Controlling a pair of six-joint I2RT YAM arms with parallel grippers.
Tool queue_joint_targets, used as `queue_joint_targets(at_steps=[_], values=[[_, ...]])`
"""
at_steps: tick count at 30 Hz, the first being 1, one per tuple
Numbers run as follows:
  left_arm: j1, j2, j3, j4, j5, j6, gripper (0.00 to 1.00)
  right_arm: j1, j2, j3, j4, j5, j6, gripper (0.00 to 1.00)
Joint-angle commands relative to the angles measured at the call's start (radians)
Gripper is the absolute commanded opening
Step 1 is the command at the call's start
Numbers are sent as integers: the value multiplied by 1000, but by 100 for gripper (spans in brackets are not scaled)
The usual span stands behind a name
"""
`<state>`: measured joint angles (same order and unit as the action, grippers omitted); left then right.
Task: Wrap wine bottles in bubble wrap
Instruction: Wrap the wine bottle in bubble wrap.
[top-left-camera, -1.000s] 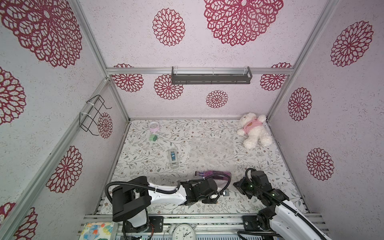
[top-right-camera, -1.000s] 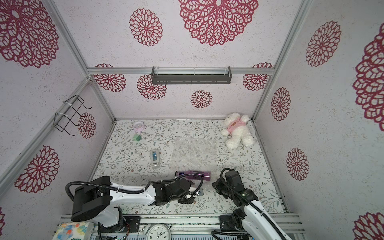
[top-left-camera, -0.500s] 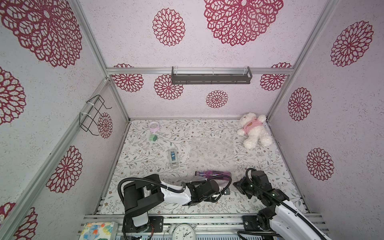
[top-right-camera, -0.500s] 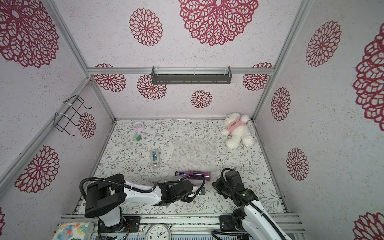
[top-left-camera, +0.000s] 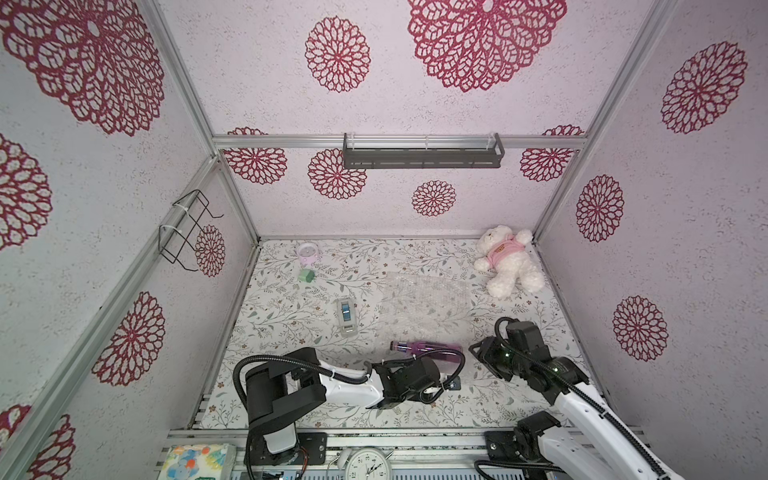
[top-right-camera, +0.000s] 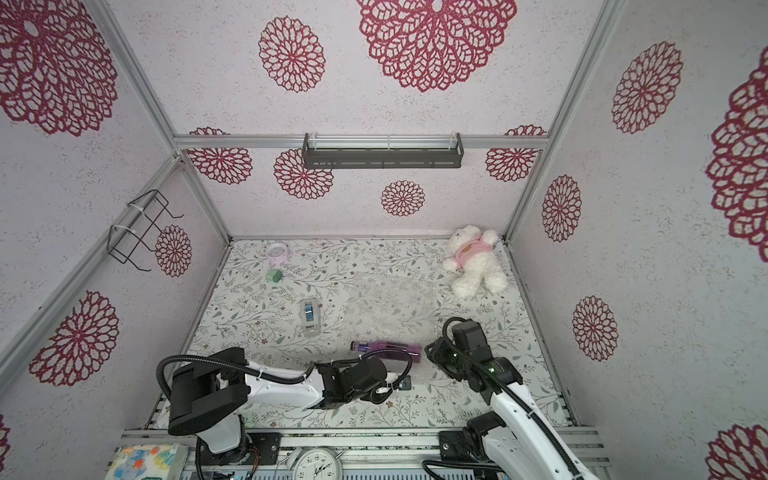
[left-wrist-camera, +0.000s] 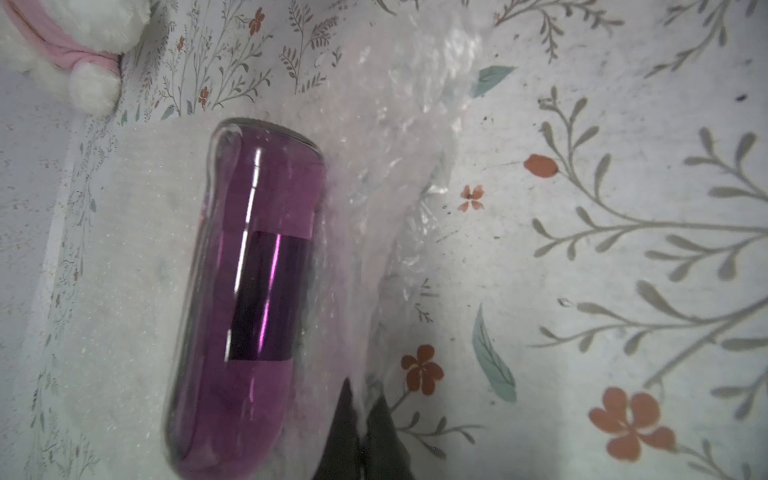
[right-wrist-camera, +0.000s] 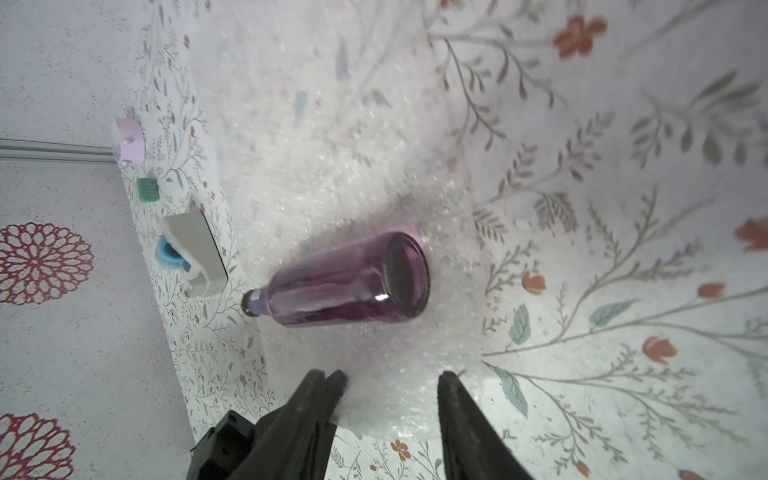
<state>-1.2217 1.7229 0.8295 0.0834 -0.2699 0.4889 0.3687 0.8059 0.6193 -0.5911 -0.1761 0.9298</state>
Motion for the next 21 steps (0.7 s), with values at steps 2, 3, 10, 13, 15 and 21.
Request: queue_joint_targets(at_steps=[2, 3, 10, 13, 15, 21], values=[[48, -23, 81, -125, 64, 74, 0, -21, 153, 139, -73, 29, -226, 50], [56, -18, 94, -143, 75, 83, 0, -23, 194, 157, -52, 11, -254, 50], [103, 24, 191, -254, 127, 140, 0, -33, 566, 289, 147, -165, -423, 43], [118, 37, 231, -287, 141, 159, 0, -34, 674, 339, 171, -218, -474, 38], [130, 48, 257, -306, 146, 171, 0, -33, 722, 357, 172, -234, -511, 33], [172, 92, 321, -336, 162, 209, 2, -33, 844, 412, 116, -280, -623, 19]])
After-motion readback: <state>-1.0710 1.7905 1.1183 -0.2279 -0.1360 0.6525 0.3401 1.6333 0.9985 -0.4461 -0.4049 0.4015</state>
